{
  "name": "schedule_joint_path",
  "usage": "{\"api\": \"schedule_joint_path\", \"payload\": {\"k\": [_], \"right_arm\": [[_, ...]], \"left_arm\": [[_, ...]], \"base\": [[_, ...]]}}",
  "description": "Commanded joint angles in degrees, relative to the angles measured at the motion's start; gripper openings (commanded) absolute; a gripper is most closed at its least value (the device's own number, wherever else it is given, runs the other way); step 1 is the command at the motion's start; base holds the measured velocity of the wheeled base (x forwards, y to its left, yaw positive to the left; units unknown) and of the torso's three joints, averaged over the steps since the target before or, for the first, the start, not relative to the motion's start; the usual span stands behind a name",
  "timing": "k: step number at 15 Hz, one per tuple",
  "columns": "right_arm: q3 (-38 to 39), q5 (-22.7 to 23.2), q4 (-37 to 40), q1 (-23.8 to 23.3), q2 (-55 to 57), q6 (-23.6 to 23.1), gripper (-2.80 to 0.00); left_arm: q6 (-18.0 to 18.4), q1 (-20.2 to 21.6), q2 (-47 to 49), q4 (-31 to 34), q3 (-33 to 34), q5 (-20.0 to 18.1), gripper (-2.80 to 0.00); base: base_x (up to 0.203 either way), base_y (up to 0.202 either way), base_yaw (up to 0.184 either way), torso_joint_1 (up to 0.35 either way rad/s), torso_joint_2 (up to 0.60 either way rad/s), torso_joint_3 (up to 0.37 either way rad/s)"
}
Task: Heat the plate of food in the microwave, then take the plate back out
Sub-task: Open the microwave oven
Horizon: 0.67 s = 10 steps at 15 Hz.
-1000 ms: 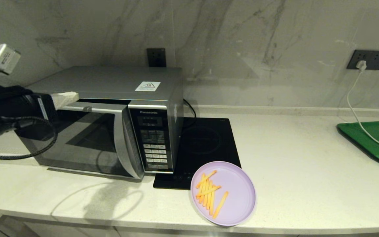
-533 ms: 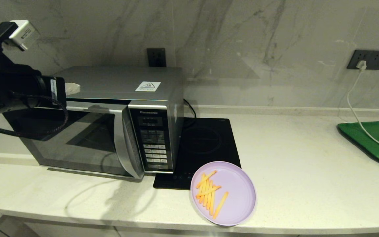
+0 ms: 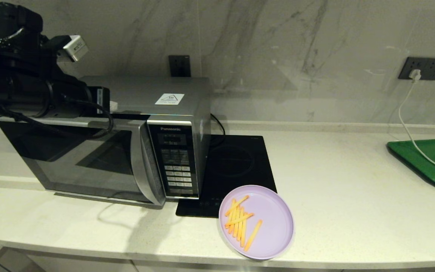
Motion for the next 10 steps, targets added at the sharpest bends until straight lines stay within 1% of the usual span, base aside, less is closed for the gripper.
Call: {"api": "schedule_joint_path", "payload": {"k": [1, 7, 10], "right_arm": [[-0.01, 0.00, 0.07, -0.01, 0.00, 0.01, -2.80], [-0.01, 0.00, 0.07, -0.01, 0.00, 0.01, -2.80], [-0.01, 0.00, 0.07, -0.01, 0.00, 0.01, -2.80]], "left_arm": [[-0.33, -0.90, 3.12, 0.16, -1.39, 0.09, -2.80], [-1.20, -1.26, 3.67, 0.26, -0.79, 0.11, -2.80], [-2.02, -2.04, 1.90, 0.35, 2.08, 0.20, -2.80]], "base": [[0.000, 0.000, 0.000, 0.000, 0.00, 0.000], [0.000, 0.000, 0.000, 0.000, 0.00, 0.000], [0.000, 0.000, 0.000, 0.000, 0.00, 0.000]]}}
